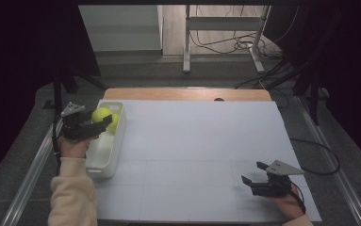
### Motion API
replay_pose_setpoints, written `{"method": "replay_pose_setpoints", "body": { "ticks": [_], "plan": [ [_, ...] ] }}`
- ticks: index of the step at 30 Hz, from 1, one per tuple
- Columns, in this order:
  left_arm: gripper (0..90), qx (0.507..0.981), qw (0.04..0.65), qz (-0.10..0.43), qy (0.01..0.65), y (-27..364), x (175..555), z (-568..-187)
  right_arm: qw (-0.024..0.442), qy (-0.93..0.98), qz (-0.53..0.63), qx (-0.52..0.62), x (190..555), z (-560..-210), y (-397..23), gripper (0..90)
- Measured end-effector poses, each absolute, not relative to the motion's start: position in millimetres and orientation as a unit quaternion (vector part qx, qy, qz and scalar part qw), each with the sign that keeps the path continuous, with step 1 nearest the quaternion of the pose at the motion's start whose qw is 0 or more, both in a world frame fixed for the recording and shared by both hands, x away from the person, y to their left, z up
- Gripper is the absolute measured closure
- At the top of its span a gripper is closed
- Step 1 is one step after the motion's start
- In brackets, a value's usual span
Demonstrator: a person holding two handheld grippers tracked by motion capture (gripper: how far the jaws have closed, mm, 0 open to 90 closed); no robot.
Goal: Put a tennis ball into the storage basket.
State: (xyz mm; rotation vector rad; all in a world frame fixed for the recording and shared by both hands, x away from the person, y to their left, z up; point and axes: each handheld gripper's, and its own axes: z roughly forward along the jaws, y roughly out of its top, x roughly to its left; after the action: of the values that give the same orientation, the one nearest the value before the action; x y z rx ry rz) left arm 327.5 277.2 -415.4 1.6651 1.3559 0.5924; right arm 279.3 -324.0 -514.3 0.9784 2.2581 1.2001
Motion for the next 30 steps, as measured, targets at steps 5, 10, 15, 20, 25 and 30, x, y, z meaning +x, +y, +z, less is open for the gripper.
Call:
{"method": "replay_pose_setpoints", "body": {
  "ticks": [5, 10, 15, 20, 25, 30],
  "plan": [
    [26.4, 0.674, 0.427, 0.237, 0.555, 279, 331, -420, 0.199, 0.808, 0.431, 0.349, 279, -515, -323, 16.5],
    [26.4, 0.674, 0.419, 0.233, 0.562, 279, 333, -424, 0.199, 0.808, 0.431, 0.349, 279, -515, -323, 16.5],
    [26.4, 0.68, 0.407, 0.23, 0.565, 278, 336, -427, 0.199, 0.808, 0.431, 0.349, 279, -514, -324, 16.5],
    [26.4, 0.682, 0.401, 0.222, 0.57, 279, 341, -431, 0.199, 0.808, 0.432, 0.348, 279, -514, -323, 16.5],
    [26.4, 0.688, 0.375, 0.22, 0.582, 278, 346, -438, 0.2, 0.809, 0.429, 0.349, 279, -514, -323, 16.5],
    [26.4, 0.693, 0.362, 0.217, 0.585, 277, 349, -440, 0.2, 0.809, 0.429, 0.349, 279, -514, -324, 16.5]
  ]
}}
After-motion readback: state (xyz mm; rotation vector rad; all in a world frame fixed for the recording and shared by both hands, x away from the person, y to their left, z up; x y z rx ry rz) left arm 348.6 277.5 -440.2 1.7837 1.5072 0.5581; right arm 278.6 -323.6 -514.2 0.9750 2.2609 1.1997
